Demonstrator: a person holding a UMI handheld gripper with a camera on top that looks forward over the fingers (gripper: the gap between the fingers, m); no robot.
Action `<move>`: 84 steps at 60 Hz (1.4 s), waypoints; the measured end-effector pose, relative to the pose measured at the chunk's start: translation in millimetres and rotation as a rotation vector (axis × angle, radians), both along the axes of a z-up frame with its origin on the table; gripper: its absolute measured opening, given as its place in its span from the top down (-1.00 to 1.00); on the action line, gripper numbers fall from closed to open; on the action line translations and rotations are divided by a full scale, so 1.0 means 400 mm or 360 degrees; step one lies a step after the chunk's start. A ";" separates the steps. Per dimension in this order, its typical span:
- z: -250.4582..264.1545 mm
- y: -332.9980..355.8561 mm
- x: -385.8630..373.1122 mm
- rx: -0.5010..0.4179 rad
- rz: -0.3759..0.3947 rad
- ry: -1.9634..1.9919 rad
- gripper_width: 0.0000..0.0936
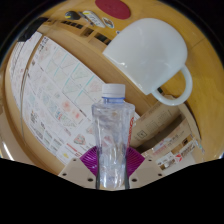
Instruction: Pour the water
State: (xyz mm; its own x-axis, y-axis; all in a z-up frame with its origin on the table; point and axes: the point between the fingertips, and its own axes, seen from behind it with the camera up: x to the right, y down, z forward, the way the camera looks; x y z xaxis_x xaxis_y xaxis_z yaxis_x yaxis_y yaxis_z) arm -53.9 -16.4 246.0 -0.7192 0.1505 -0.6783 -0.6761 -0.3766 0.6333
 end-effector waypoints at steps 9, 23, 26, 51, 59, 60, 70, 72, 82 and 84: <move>0.002 -0.002 -0.012 -0.0001 0.0054 -0.0028 0.33; 0.136 -0.026 -0.036 0.0217 0.0008 -0.0926 0.32; 0.185 -0.030 -0.016 0.0303 -0.0070 -0.1225 0.32; 0.222 -0.017 0.371 0.0330 -0.0823 -0.3355 0.32; 0.030 0.015 0.478 0.0171 -0.0717 -0.3621 0.32; 0.005 0.017 0.487 0.0153 -0.0692 -0.3640 0.32; -0.211 0.046 0.532 0.0063 -0.0499 -0.3817 0.32; -0.245 0.050 0.531 0.0058 -0.0454 -0.3824 0.32; -0.372 0.057 0.536 0.0004 -0.0306 -0.3801 0.32; -0.400 0.047 0.540 -0.0014 -0.0263 -0.3808 0.31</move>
State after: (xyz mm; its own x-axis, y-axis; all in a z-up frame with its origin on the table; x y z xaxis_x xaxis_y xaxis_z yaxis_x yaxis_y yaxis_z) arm 162.0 2.4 86.1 0.9951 0.0956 0.0256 0.0505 -0.2689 -0.9618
